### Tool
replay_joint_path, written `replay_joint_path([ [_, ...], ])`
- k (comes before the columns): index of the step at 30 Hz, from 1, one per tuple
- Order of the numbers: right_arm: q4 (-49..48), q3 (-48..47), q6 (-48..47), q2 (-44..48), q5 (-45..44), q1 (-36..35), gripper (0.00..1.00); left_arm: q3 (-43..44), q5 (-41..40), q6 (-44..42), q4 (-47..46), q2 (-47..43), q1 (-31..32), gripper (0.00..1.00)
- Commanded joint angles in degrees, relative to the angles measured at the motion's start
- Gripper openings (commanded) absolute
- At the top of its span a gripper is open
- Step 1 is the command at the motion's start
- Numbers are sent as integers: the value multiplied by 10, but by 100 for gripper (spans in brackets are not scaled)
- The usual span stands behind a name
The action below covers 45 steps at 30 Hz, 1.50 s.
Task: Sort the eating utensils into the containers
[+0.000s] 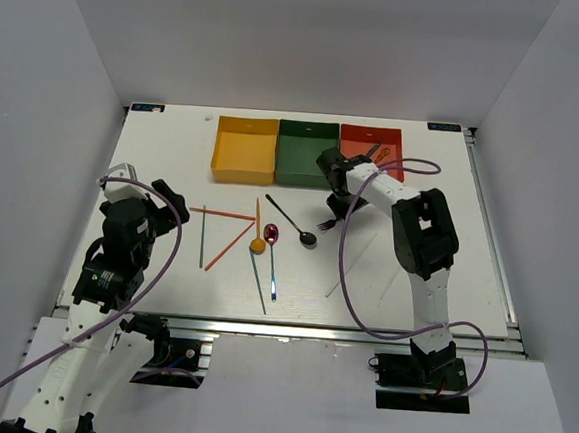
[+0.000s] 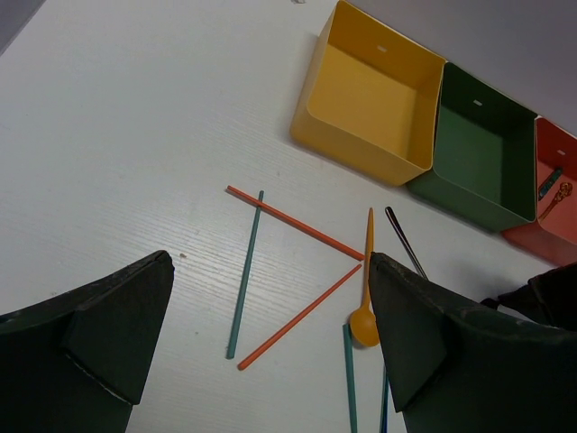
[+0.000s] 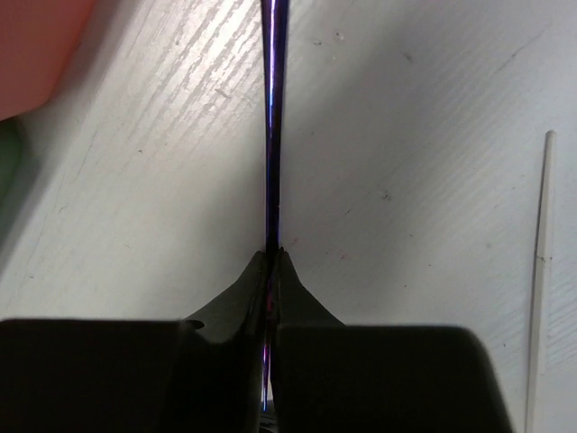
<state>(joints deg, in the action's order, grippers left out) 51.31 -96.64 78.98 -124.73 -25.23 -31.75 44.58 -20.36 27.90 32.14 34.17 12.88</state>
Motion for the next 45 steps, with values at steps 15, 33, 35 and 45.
replay_joint_path([
  [15, -121, 204, -25, 264, 0, -18, 0, -1, -6, -1, -1, 9, 4, 98],
  [33, -158, -212, -359, 11, 25, 124, 0, 0, -14, 0, 1, 32, 4, 98],
  [35, -172, -194, -359, 1, 51, 141, 0, 2, -15, 0, 3, 37, 4, 98],
  [45, -216, -163, -367, -1, 82, 146, 25, 2, -16, -1, 4, 46, 3, 98],
])
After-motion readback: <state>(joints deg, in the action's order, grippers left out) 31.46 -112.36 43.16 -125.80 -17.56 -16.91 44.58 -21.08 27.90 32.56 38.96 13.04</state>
